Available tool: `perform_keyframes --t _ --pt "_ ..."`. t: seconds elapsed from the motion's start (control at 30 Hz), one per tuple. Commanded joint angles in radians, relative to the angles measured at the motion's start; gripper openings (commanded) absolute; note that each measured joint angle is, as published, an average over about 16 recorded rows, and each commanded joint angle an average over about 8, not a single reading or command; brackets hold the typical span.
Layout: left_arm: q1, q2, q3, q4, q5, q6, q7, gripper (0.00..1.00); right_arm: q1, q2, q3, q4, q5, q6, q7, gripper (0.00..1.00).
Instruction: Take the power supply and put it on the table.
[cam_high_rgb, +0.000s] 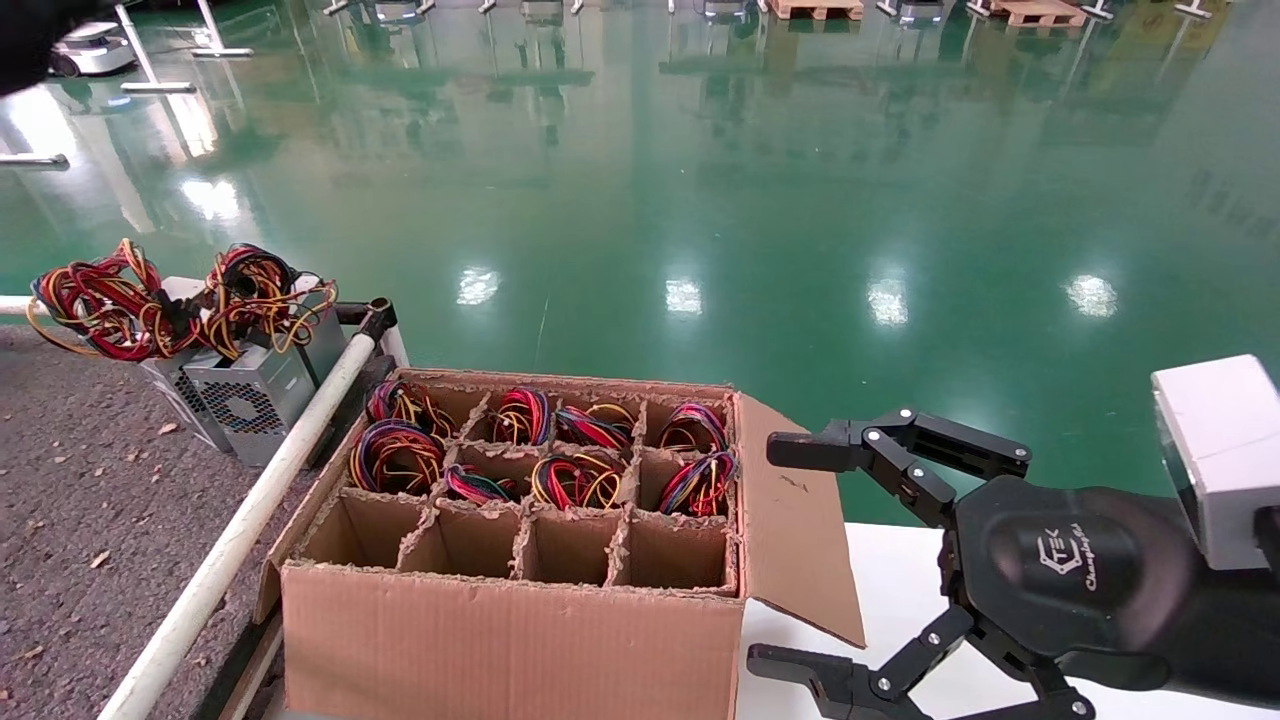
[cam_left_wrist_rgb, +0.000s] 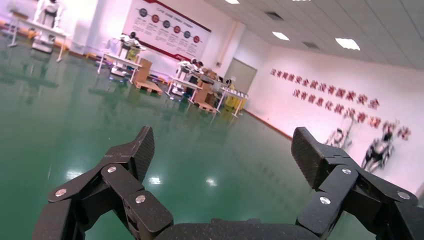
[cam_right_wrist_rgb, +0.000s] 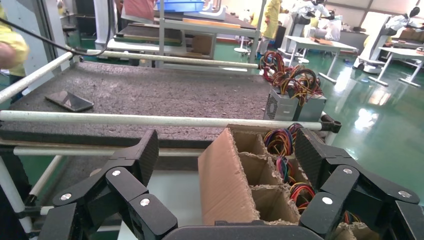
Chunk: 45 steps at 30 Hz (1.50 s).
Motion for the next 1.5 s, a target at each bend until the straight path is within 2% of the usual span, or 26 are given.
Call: perform_keyframes --t 0.03,1.5 --pt "0.026 -0.011 0.001 -0.04 -0.013 0.015 0.001 1.0 0.0 0.0 0.0 0.0 0.0 0.0 0.0 1.0" --pt "0.638 -0.27 0.033 -0.947 -0.271 0.359 0.066 1.0 0.0 0.0 0.0 0.0 0.0 0.0 0.0 1.0"
